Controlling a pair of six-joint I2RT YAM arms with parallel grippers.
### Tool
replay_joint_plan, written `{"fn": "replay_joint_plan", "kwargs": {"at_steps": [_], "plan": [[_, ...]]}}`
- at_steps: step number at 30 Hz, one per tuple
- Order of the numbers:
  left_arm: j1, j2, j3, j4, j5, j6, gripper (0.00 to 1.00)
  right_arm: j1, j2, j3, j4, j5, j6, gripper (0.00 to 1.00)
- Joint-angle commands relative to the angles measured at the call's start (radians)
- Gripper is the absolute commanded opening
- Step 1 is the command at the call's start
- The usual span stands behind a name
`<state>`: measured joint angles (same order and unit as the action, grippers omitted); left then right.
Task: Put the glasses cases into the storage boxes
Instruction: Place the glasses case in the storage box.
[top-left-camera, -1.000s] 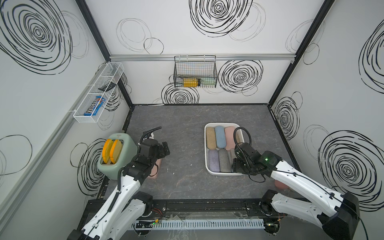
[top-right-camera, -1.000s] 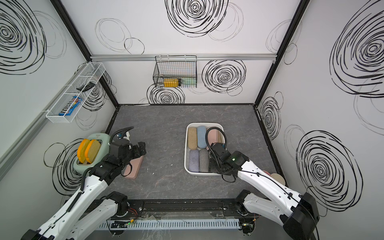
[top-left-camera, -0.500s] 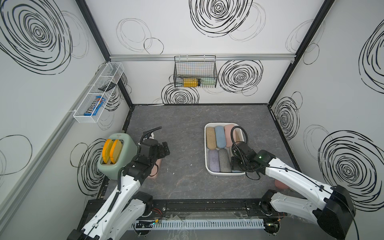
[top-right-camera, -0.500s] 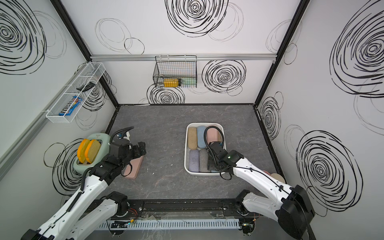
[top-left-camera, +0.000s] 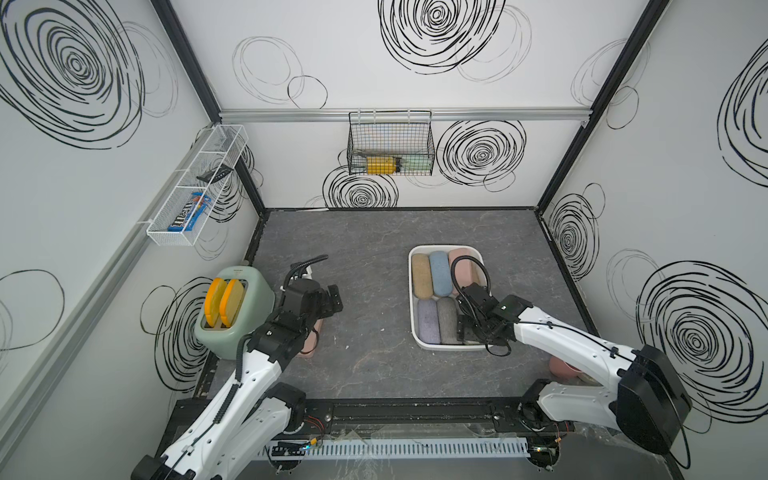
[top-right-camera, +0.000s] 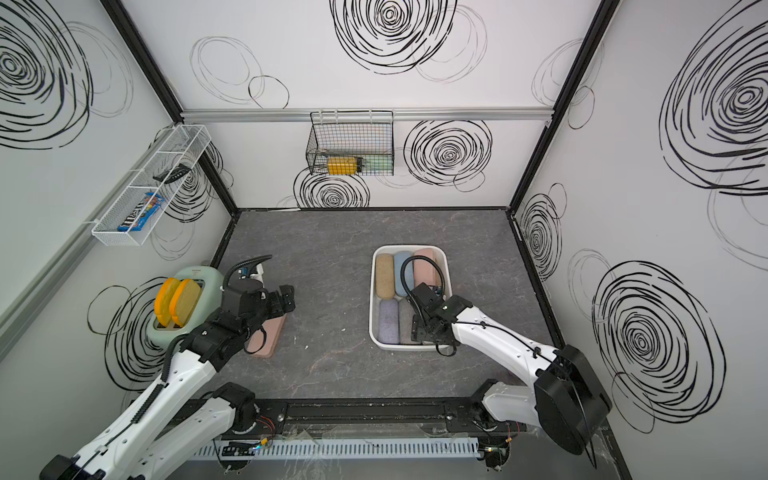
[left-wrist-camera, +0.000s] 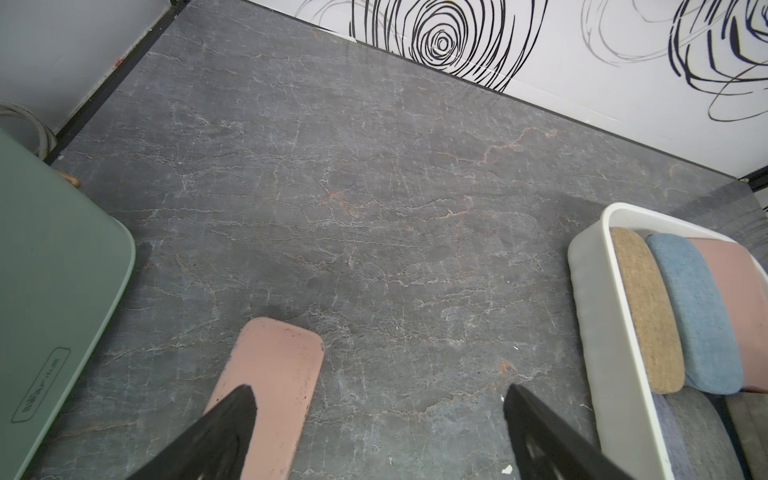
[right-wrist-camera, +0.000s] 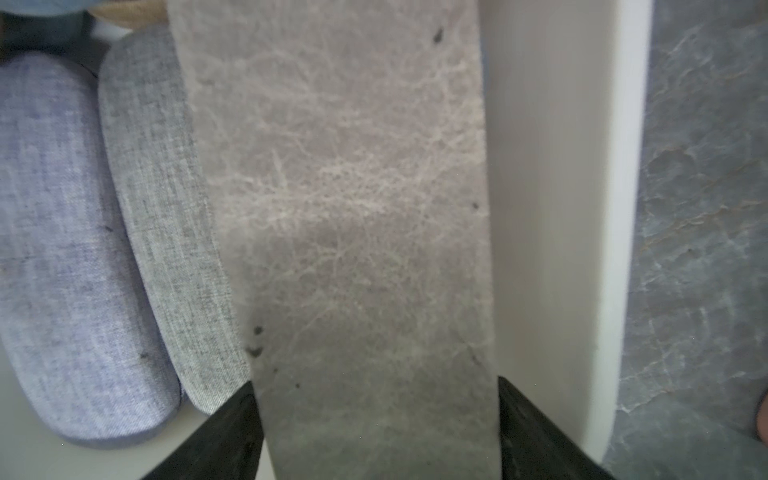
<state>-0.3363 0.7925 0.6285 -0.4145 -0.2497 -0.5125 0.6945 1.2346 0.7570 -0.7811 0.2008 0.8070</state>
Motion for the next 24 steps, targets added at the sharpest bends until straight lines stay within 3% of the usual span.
{"fn": "replay_joint_plan", "kwargs": {"at_steps": [1, 14, 18, 24], "plan": [[-0.017, -0.006, 0.025, 0.013, -0.035, 0.003, 0.98, -0.002, -0.017, 0.046, -0.062, 0.042, 0.032, 0.89], [-0.046, 0.02, 0.031, -0.005, -0.085, -0.006, 0.98, 0.095, -0.071, 0.248, -0.188, 0.046, 0.085, 0.94], [-0.044, 0.048, 0.03, -0.009, -0.099, 0.006, 0.96, 0.152, -0.102, 0.273, -0.131, 0.027, 0.085, 0.95], [0.038, 0.176, 0.06, -0.038, -0.029, 0.017, 0.96, 0.243, -0.095, 0.276, -0.009, 0.009, 0.111, 0.95]]}}
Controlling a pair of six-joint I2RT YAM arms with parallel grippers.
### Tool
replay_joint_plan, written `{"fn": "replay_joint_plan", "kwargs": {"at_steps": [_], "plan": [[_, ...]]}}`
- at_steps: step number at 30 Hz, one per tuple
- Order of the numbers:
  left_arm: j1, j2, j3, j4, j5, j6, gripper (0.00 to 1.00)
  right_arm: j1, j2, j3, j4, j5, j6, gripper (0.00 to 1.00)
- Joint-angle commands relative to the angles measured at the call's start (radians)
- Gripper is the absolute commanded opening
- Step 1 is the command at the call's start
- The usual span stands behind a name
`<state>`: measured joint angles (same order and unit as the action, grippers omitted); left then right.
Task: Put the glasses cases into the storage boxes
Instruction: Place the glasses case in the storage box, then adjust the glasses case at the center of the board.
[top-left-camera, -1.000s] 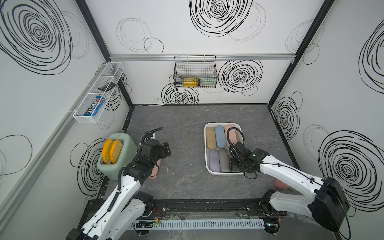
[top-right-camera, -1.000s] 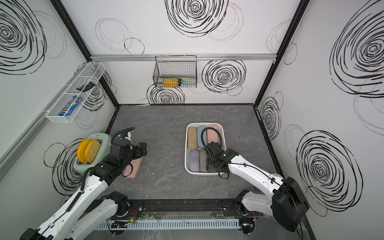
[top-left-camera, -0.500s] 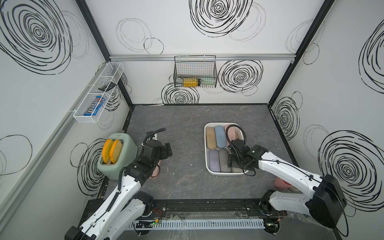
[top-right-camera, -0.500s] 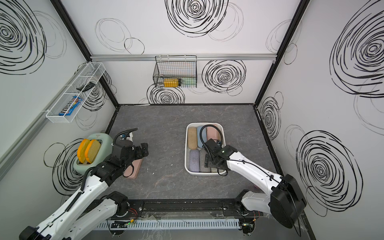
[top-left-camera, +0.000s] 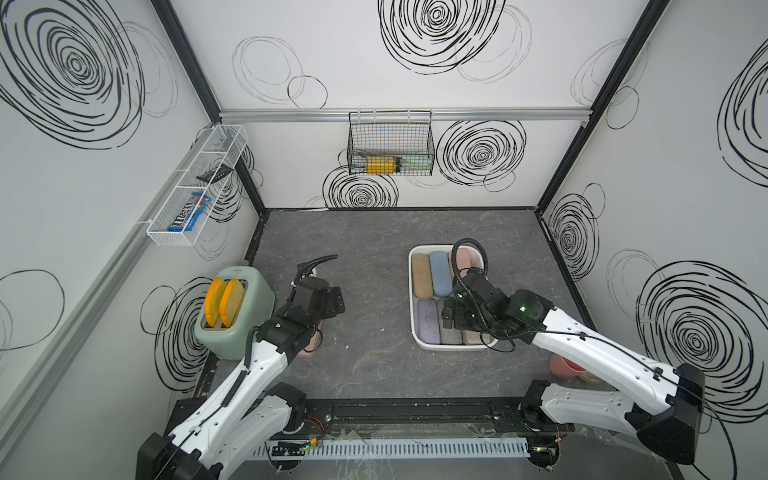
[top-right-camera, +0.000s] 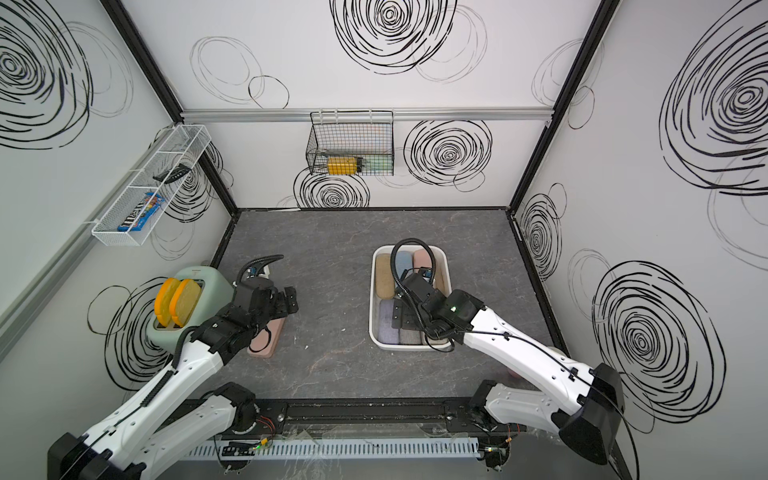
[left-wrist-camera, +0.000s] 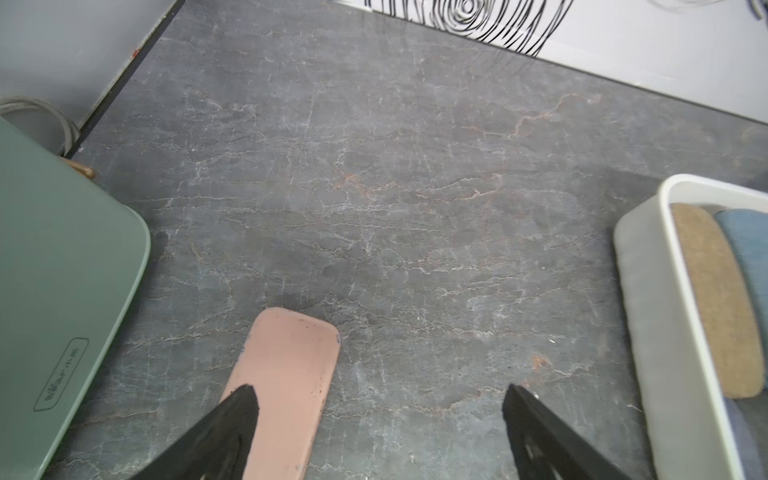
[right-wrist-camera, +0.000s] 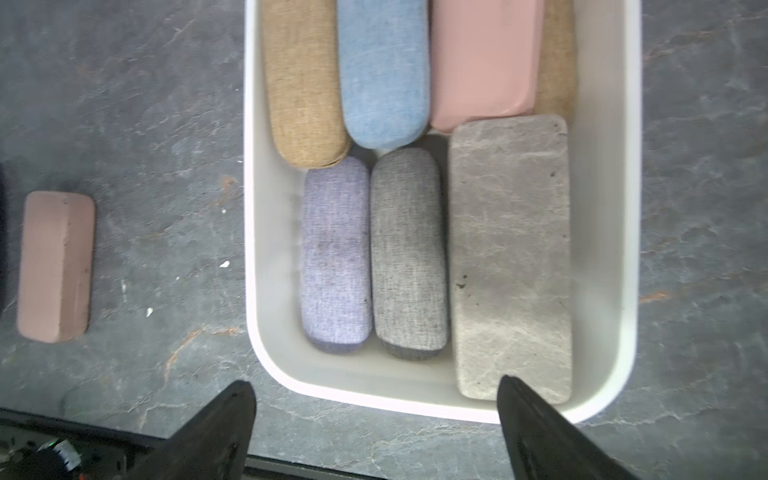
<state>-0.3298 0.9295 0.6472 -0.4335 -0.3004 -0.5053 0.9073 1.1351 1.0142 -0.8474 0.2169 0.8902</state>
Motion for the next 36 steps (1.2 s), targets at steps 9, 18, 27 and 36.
{"fn": "replay_joint_plan", "kwargs": {"at_steps": [9, 18, 27, 36], "plan": [[0.31, 0.21, 0.081, -0.06, 0.388, -0.01, 0.96, 0.078, 0.001, 0.044, 0.079, -0.022, 0.029, 0.96], [0.42, 0.342, 0.103, -0.12, 0.35, 0.01, 0.96, 0.077, -0.081, 0.016, 0.049, -0.05, 0.026, 0.99], [0.377, 0.434, 0.123, -0.138, 0.307, 0.031, 0.96, 0.056, -0.168, -0.026, 0.067, -0.044, -0.001, 1.0], [0.307, 0.474, 0.131, -0.14, 0.329, 0.034, 0.96, -0.026, -0.212, -0.023, 0.048, -0.079, -0.046, 0.99]]}}
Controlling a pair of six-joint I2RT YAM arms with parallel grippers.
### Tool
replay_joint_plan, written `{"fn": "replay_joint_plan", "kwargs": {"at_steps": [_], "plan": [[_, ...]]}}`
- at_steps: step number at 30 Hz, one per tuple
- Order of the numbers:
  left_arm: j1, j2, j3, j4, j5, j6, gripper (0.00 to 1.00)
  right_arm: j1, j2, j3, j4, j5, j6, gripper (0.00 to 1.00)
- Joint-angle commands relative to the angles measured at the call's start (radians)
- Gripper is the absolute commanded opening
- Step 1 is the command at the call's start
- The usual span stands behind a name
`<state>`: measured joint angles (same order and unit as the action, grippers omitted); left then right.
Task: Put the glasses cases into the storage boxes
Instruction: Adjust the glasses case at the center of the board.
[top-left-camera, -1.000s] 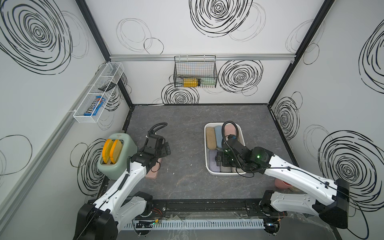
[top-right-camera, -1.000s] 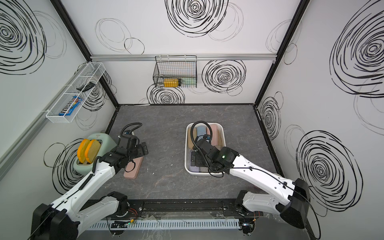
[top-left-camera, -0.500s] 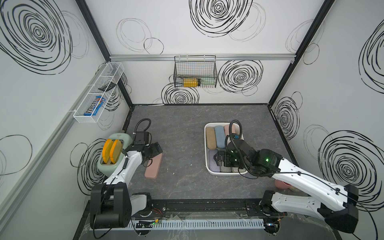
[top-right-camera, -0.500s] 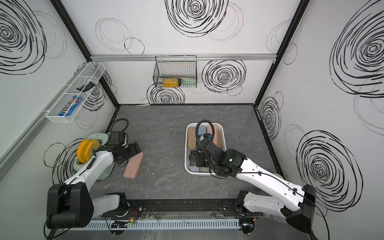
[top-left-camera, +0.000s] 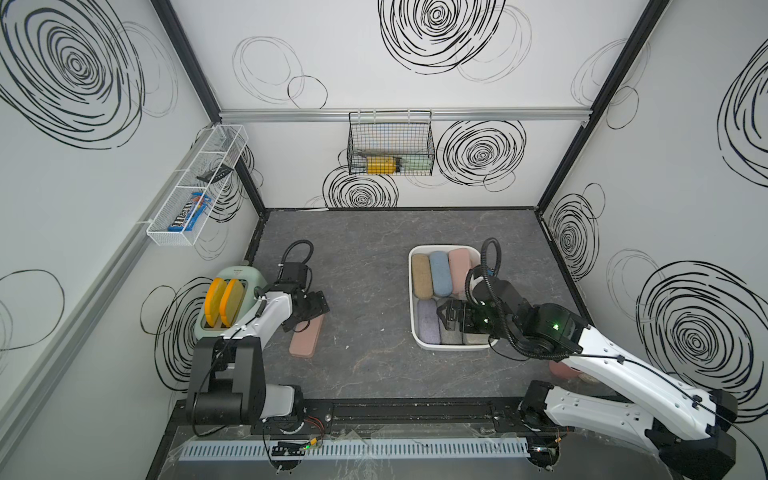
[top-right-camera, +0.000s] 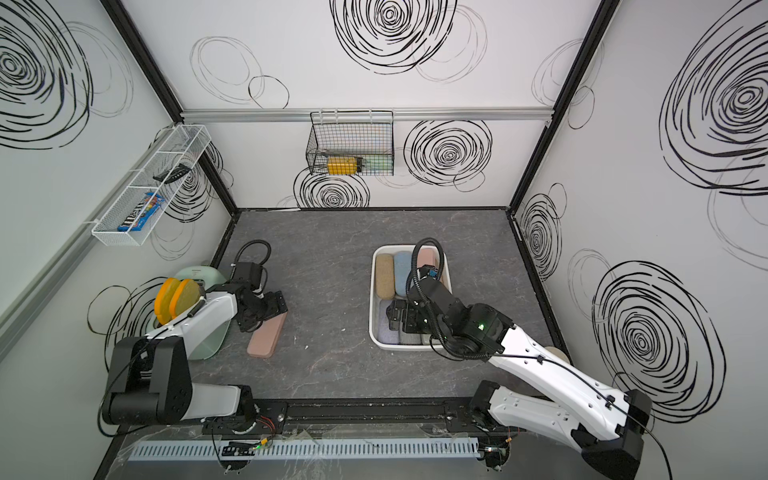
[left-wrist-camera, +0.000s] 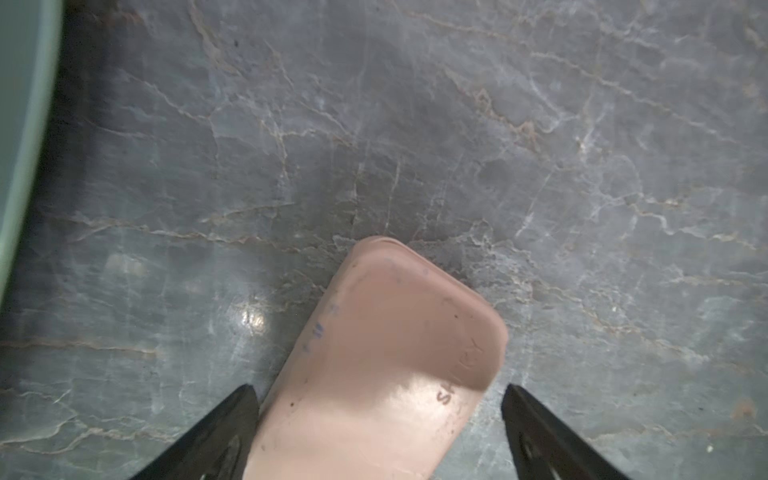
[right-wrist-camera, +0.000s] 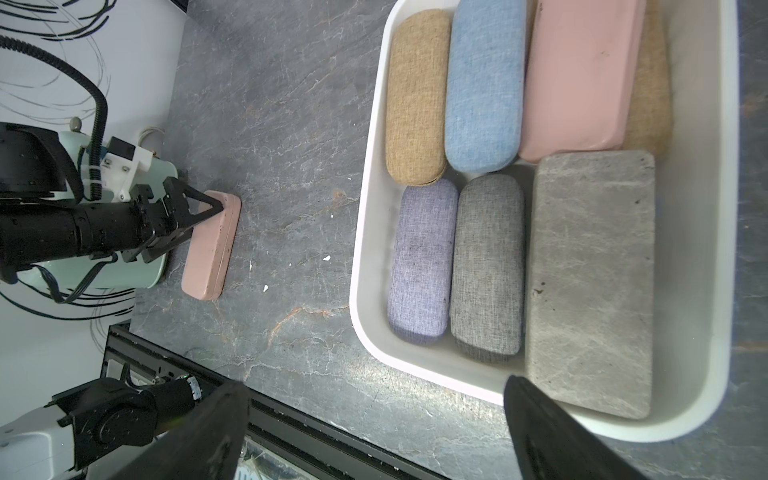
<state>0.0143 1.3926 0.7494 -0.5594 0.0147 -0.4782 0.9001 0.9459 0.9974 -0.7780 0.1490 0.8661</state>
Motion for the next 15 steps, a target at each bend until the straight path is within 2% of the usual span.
{"fn": "replay_joint_plan", "kwargs": {"at_steps": [1, 6, 11, 15], "plan": [[-0.047, 0.013, 0.03, -0.016, 0.017, 0.003, 0.96, -0.027, -0.025, -0.007, -0.027, -0.012, -0.024, 0.99], [-0.131, 0.01, 0.03, -0.017, 0.014, -0.007, 0.96, -0.054, -0.051, -0.017, -0.048, -0.017, -0.028, 0.99], [-0.233, 0.01, 0.03, -0.04, -0.058, -0.014, 0.96, -0.058, -0.056, -0.03, -0.06, -0.024, -0.018, 0.99], [-0.307, 0.032, 0.04, -0.042, -0.03, -0.002, 0.96, -0.058, -0.058, -0.045, -0.055, -0.025, -0.004, 0.97]]}}
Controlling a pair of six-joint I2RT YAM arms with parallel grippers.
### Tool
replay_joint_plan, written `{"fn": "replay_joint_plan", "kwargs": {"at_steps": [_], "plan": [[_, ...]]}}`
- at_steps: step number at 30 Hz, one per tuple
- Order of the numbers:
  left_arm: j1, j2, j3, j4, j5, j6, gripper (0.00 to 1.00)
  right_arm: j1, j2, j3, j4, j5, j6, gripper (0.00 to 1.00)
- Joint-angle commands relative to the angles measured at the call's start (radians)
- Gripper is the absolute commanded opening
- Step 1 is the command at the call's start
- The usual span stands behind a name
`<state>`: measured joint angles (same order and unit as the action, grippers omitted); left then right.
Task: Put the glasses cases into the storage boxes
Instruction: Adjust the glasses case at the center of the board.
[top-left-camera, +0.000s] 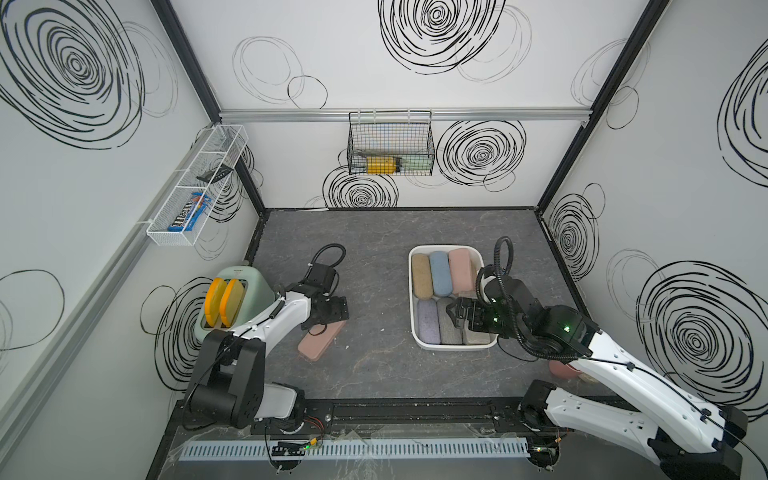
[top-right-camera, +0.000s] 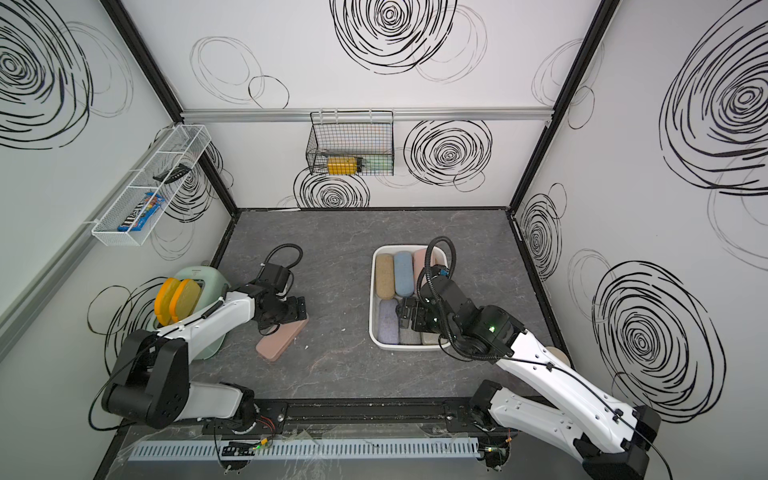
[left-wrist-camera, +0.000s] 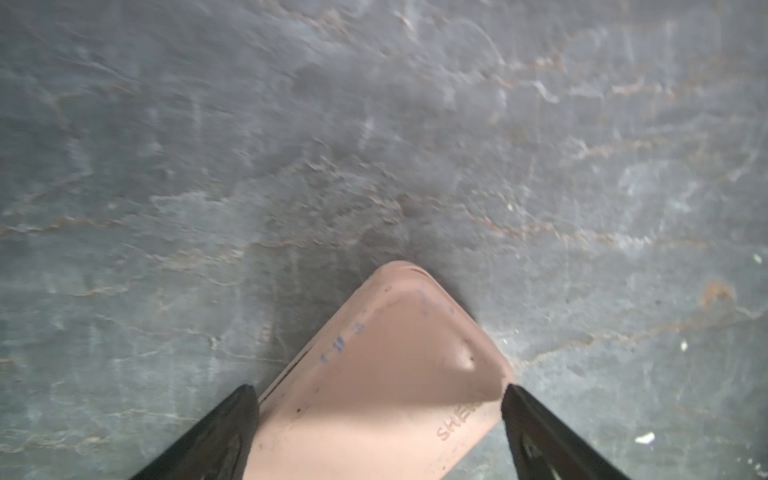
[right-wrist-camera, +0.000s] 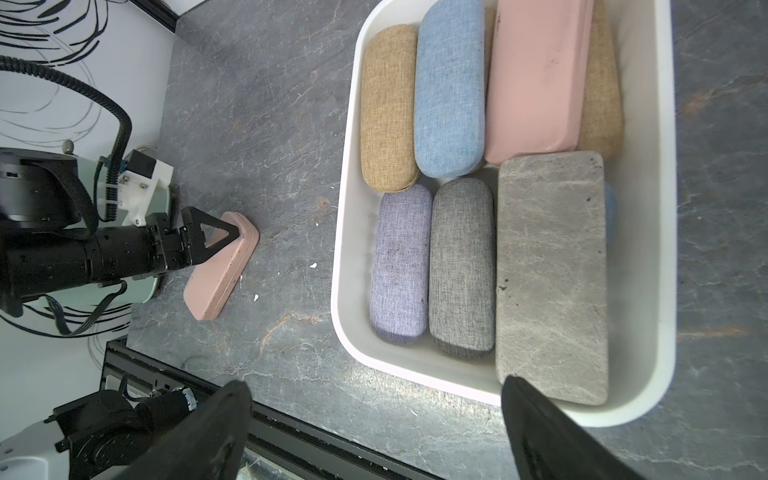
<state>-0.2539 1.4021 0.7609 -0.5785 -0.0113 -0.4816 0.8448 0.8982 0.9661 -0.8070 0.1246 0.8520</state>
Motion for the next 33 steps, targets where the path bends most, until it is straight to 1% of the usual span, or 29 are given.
{"fn": "replay_joint_plan", "kwargs": {"at_steps": [1, 5, 7, 11, 13, 16, 19, 21, 23, 25, 26, 27, 28, 29, 32, 33], "plan": [[-0.063, 0.036, 0.036, -0.025, -0.004, 0.006, 0.96, -0.003, -0.008, -0.017, -0.028, 0.0, 0.013, 0.97], [-0.162, 0.075, 0.056, -0.034, -0.009, 0.006, 0.96, -0.001, -0.006, -0.016, -0.04, 0.01, 0.027, 0.97], [-0.197, 0.064, 0.048, -0.026, -0.008, -0.011, 0.96, -0.001, -0.003, -0.011, -0.043, 0.013, 0.031, 0.97], [-0.26, 0.015, 0.001, 0.011, 0.039, -0.069, 0.96, 0.012, 0.018, -0.012, -0.033, 0.023, 0.042, 0.97], [-0.295, -0.012, -0.012, 0.007, 0.032, -0.095, 0.96, 0.034, 0.035, -0.022, -0.018, 0.028, 0.056, 0.98], [-0.325, -0.107, -0.036, -0.024, -0.033, -0.155, 0.96, 0.069, 0.066, -0.024, -0.005, 0.033, 0.082, 0.97], [-0.339, -0.262, -0.073, -0.053, -0.097, -0.246, 0.96, 0.098, 0.089, -0.032, 0.008, 0.036, 0.101, 0.97], [-0.347, -0.353, -0.093, -0.078, -0.103, -0.284, 0.96, 0.11, 0.099, -0.036, 0.017, 0.035, 0.105, 0.98], [-0.356, -0.416, -0.105, -0.107, -0.077, -0.308, 0.96, 0.117, 0.109, -0.029, 0.012, 0.035, 0.105, 0.97], [-0.396, -0.462, -0.116, -0.127, -0.056, -0.324, 0.96, 0.124, 0.116, -0.024, 0.006, 0.046, 0.103, 0.97], [-0.428, -0.468, -0.113, -0.143, -0.073, -0.329, 0.96, 0.123, 0.117, -0.026, 0.007, 0.05, 0.099, 0.97], [-0.478, -0.467, -0.104, -0.168, -0.113, -0.333, 0.96, 0.123, 0.116, -0.029, 0.014, 0.052, 0.094, 0.97], [-0.525, -0.454, -0.094, -0.202, -0.158, -0.346, 0.96, 0.124, 0.117, -0.032, 0.024, 0.053, 0.089, 0.97], [-0.559, -0.438, -0.092, -0.22, -0.177, -0.355, 0.96, 0.124, 0.117, -0.033, 0.03, 0.052, 0.086, 0.97], [-0.628, -0.354, -0.081, -0.233, -0.175, -0.37, 0.96, 0.124, 0.128, -0.029, 0.04, 0.048, 0.084, 0.97], [-0.654, -0.326, -0.078, -0.234, -0.193, -0.376, 0.96, 0.123, 0.129, -0.03, 0.041, 0.049, 0.085, 0.97]]}}
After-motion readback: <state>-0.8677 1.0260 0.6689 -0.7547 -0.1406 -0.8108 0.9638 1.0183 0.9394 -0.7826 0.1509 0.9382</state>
